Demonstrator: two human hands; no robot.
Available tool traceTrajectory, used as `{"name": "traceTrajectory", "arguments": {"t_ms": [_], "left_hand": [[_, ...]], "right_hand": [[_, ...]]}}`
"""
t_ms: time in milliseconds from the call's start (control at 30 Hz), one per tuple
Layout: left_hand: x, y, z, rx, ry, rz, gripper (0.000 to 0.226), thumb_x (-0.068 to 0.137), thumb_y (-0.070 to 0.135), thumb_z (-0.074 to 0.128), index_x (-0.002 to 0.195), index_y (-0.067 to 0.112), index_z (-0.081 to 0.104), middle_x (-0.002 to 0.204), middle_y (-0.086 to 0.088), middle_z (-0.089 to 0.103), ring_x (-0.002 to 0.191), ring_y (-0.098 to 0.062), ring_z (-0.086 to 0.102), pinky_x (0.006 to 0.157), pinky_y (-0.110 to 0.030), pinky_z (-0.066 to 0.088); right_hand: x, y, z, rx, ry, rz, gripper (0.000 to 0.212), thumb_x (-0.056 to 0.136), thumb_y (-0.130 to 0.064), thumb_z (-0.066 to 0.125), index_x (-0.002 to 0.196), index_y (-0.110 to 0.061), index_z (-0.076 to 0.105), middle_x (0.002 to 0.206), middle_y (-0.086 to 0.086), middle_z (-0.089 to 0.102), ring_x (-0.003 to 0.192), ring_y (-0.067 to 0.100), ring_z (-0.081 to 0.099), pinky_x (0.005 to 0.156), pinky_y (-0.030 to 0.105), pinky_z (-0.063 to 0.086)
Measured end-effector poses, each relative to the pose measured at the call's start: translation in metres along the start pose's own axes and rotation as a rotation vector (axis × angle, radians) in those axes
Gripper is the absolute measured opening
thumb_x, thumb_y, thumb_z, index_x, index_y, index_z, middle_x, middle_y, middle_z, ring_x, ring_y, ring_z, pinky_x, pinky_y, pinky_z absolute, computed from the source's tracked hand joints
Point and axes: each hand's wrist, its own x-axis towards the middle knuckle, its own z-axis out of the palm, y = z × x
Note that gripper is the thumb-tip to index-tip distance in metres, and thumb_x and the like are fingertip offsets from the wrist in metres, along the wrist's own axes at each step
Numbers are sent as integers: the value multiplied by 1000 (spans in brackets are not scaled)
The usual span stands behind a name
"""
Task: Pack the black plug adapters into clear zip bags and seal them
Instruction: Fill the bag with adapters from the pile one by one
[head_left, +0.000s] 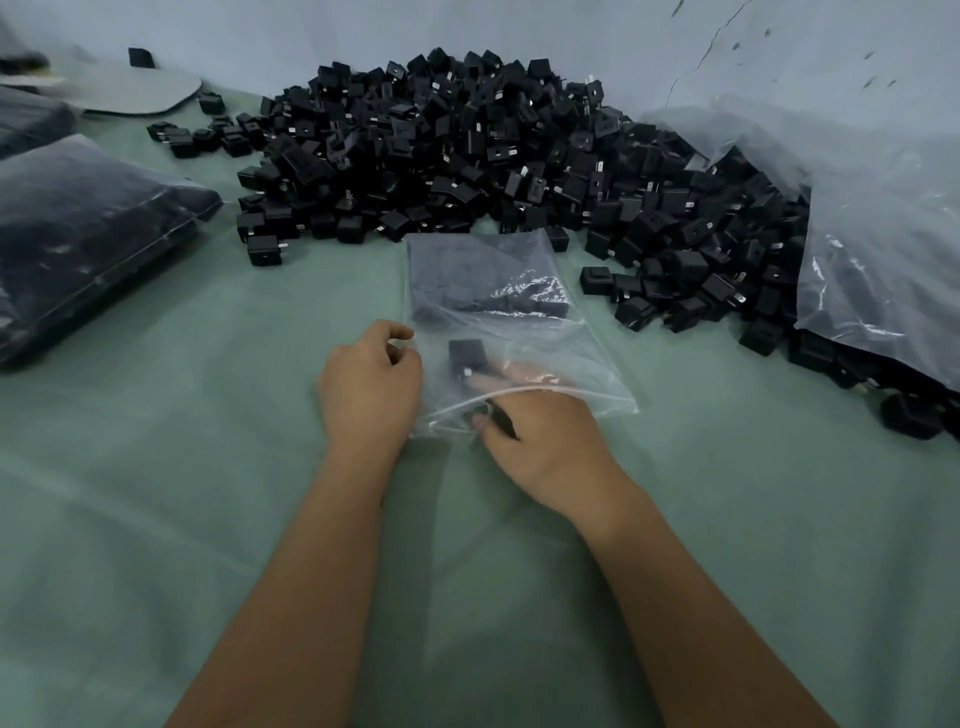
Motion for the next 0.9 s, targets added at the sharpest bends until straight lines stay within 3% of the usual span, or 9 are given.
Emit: {"name": "traceTrajectory", "arguments": {"t_ms": [100, 200, 300, 433, 533, 700, 833, 900], "left_hand": [[0, 0, 0, 25, 4, 22, 34, 88, 13, 47, 116, 24, 63, 89, -12, 66, 93, -35, 59, 84, -46, 49], [-2, 0, 0, 86, 6, 63, 39, 89, 7, 45, 123, 19, 58, 91, -13, 67, 96, -36, 57, 88, -48, 44], [-3, 2, -1, 93, 10, 72, 43, 87, 4, 45, 125, 20, 56, 88, -12, 66, 95, -36, 56, 87, -48, 44], [-5, 6, -4, 63, 10, 73, 49, 83, 2, 42, 114, 33, 63, 65, -3, 56, 84, -38, 56, 81, -48, 47], [-6, 8, -6, 33, 7, 61, 51, 82, 3, 43, 108, 37, 71, 55, 5, 45, 85, -40, 57, 82, -46, 49], [-5, 5, -5, 24, 18, 61, 49, 87, 5, 44, 107, 40, 73, 54, 6, 45, 87, -40, 57, 79, -41, 50], [-3, 3, -5, 35, 15, 77, 47, 88, 7, 44, 109, 38, 73, 55, 1, 49, 78, -39, 56, 73, -40, 48], [-1, 4, -5, 27, 11, 74, 46, 86, 8, 45, 107, 37, 74, 63, -6, 57, 77, -38, 56, 72, -39, 47]], "right_hand": [[13, -3, 4, -67, -60, -13, 36, 93, -35, 50, 129, -30, 53, 127, -6, 53, 116, 17, 45, 97, 32, 35], [25, -5, 13, -121, -87, -61, 47, 95, -33, 50, 139, -20, 46, 141, 1, 46, 129, 23, 38, 108, 34, 28], [43, -7, 24, -184, -140, -68, 54, 96, -39, 45, 146, -23, 33, 148, 0, 41, 135, 25, 32, 110, 39, 26], [57, -11, 34, -230, -116, -65, 54, 98, -47, 37, 148, -33, 23, 146, -4, 43, 129, 25, 37, 105, 39, 31], [56, -12, 36, -267, -80, -94, 48, 99, -44, 33, 144, -29, 32, 146, -4, 41, 130, 23, 37, 104, 36, 30], [27, -19, 22, -148, 21, -74, 32, 93, -31, 46, 121, -22, 56, 122, 0, 58, 115, 21, 49, 96, 29, 32], [5, -23, 7, -110, -4, -125, 26, 90, -28, 45, 99, -18, 67, 101, 1, 66, 96, 24, 59, 84, 36, 44], [-5, -21, -4, -11, 155, -222, 21, 84, -17, 53, 89, -11, 72, 87, 3, 70, 83, 24, 63, 77, 35, 49]]}}
